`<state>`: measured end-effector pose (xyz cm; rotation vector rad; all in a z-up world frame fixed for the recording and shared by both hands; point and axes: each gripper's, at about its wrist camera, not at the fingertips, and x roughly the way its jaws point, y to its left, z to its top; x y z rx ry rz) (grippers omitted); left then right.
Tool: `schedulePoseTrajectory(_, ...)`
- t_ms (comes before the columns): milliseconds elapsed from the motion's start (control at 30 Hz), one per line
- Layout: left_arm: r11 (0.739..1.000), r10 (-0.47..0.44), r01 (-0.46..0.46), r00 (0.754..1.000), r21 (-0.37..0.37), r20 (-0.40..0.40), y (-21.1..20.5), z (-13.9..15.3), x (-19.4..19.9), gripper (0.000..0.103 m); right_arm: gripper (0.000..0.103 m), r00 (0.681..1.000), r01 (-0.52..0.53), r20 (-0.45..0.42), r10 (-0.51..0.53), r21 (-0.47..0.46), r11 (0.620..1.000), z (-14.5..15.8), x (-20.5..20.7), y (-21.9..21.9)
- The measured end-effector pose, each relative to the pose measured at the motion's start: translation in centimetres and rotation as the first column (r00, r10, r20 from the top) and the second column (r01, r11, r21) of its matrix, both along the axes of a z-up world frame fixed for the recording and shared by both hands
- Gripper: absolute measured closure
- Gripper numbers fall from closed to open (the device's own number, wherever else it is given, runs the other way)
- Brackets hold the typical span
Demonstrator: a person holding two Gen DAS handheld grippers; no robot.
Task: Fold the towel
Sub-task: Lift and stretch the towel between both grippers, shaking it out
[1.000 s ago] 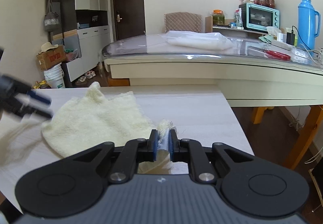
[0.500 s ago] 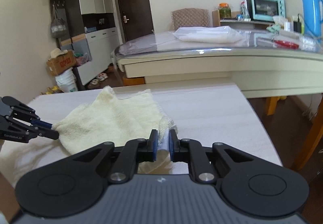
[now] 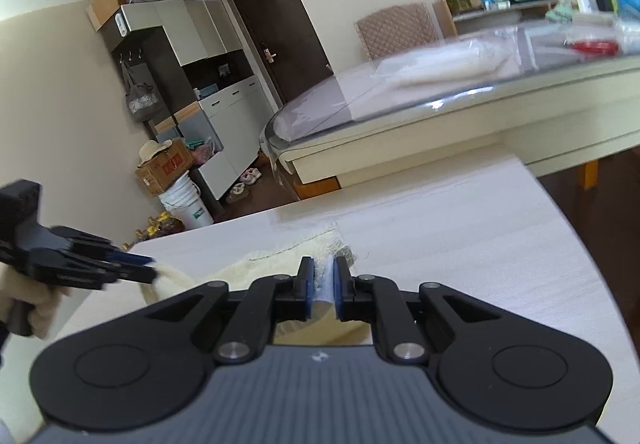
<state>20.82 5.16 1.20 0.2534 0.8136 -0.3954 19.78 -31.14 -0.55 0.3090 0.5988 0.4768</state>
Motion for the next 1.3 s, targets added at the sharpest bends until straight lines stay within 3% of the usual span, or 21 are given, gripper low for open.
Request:
schedulePoseTrajectory(33, 1.000, 0.005, -0.005, 1.000, 0.013, 0.002, -0.2, -0.4, 0.3, 0.076, 0.091, 1.000, 0.007, -0.011, -0.007, -0.002, 1.000, -0.4, 0.4, 0.1)
schedulePoseTrajectory(133, 0.999, 0.005, -0.007, 1.000, 0.054, 0.031, -0.6, -0.8, 0.1, 0.055, 0.091, 0.998, 0.039, -0.041, -0.040, -0.022, 0.999, -1.4, 1.2, 0.3)
schedulePoseTrajectory(200, 0.996, -0.014, 0.007, 0.997, 0.090, 0.073, -0.6, -0.4, -1.3, 0.048, 0.091, 0.996, 0.068, -0.055, -0.069, -0.029, 0.997, -2.0, 1.3, 0.1)
schedulePoseTrajectory(333, 0.985, -0.146, 0.136, 0.985, 0.104, 0.095, -1.7, 0.2, -5.8, 0.047, 0.088, 0.994, 0.078, -0.071, -0.080, -0.031, 0.996, -2.9, 1.4, 0.0)
schedulePoseTrajectory(433, 0.960, -0.258, 0.243, 0.961, 0.142, 0.099, -4.6, -0.8, -8.4, 0.047, 0.088, 0.995, 0.066, -0.073, -0.068, -0.025, 0.997, -3.1, 1.3, 0.1)
schedulePoseTrajectory(600, 0.925, -0.348, 0.318, 0.929, 0.210, 0.127, -8.5, -2.8, -9.4, 0.047, 0.088, 0.996, 0.063, -0.062, -0.064, -0.017, 0.998, -2.9, 0.9, 0.4)
schedulePoseTrajectory(700, 0.914, -0.359, 0.319, 0.923, 0.250, 0.136, -9.7, -3.7, -8.8, 0.051, 0.086, 0.996, 0.067, -0.059, -0.068, -0.012, 0.998, -2.6, 0.6, 0.2)
schedulePoseTrajectory(767, 0.916, -0.347, 0.307, 0.929, 0.257, 0.125, -10.2, -4.3, -8.1, 0.091, 0.086, 0.996, 0.074, -0.058, -0.075, -0.010, 0.997, -2.5, 0.4, 0.0)
schedulePoseTrajectory(967, 0.934, -0.324, 0.299, 0.939, 0.195, 0.114, -7.4, -1.1, -8.3, 0.091, 0.085, 0.999, 0.038, -0.036, -0.039, -0.030, 0.999, -1.8, -0.6, 0.0)
schedulePoseTrajectory(1100, 0.928, -0.357, 0.343, 0.931, 0.144, 0.081, -5.1, 1.4, -9.6, 0.091, 0.083, 0.999, -0.042, -0.003, 0.042, -0.059, 0.997, -1.2, -2.1, 0.6)
schedulePoseTrajectory(1300, 0.915, -0.383, 0.376, 0.924, 0.143, 0.019, -3.5, 1.3, -12.5, 0.091, 0.071, 0.984, -0.156, 0.058, 0.166, -0.147, 0.977, -0.3, -4.9, 1.5)
